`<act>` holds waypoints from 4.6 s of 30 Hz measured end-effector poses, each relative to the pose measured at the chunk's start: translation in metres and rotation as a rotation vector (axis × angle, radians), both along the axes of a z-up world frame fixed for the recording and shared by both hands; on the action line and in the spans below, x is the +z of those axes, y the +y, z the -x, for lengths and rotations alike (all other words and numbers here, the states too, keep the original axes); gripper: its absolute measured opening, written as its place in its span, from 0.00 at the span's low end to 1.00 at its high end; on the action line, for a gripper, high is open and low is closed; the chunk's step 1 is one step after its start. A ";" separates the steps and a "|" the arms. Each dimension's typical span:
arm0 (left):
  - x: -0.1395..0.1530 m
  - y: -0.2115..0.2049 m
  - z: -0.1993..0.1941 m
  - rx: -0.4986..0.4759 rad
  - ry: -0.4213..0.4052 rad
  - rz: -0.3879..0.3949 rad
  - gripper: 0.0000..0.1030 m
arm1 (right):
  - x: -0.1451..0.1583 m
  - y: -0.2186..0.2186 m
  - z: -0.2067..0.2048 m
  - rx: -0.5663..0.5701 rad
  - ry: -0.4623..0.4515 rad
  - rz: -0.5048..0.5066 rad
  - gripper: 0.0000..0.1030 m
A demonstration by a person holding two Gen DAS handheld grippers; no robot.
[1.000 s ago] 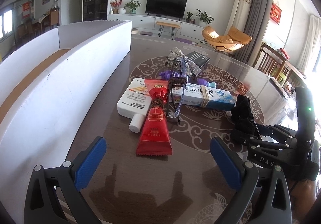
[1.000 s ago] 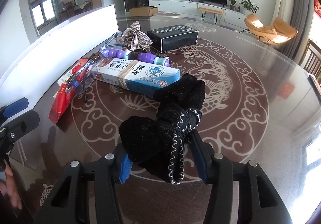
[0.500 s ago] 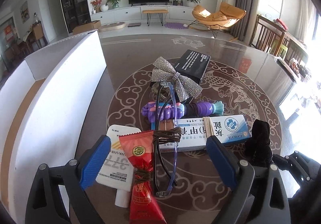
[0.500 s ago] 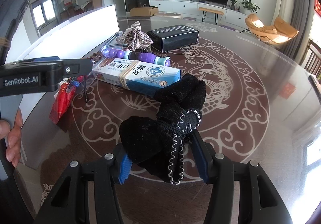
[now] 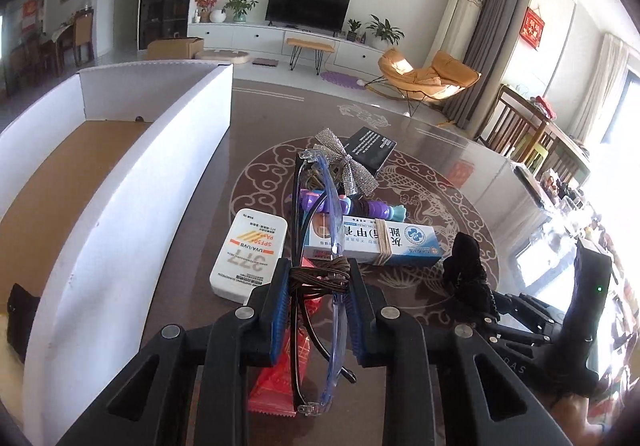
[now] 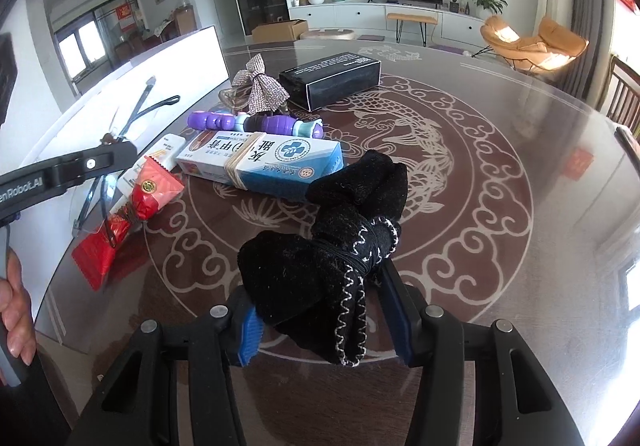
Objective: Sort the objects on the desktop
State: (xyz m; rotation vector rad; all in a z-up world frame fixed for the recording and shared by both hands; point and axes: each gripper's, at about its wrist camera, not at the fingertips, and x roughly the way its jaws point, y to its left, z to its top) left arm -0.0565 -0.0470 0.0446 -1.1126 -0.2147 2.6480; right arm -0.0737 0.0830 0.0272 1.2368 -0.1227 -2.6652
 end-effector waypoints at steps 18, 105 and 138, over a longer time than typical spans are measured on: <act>0.061 -0.240 -0.039 0.320 0.016 -0.006 0.24 | 0.129 -0.162 -0.023 0.415 0.110 0.161 0.46; -0.076 -0.005 0.002 0.037 -0.164 -0.023 0.86 | -0.007 0.021 -0.064 -0.072 -0.071 -0.180 1.00; -0.096 0.036 0.018 -0.051 -0.142 0.263 1.00 | -0.007 0.021 -0.064 -0.073 -0.071 -0.180 1.00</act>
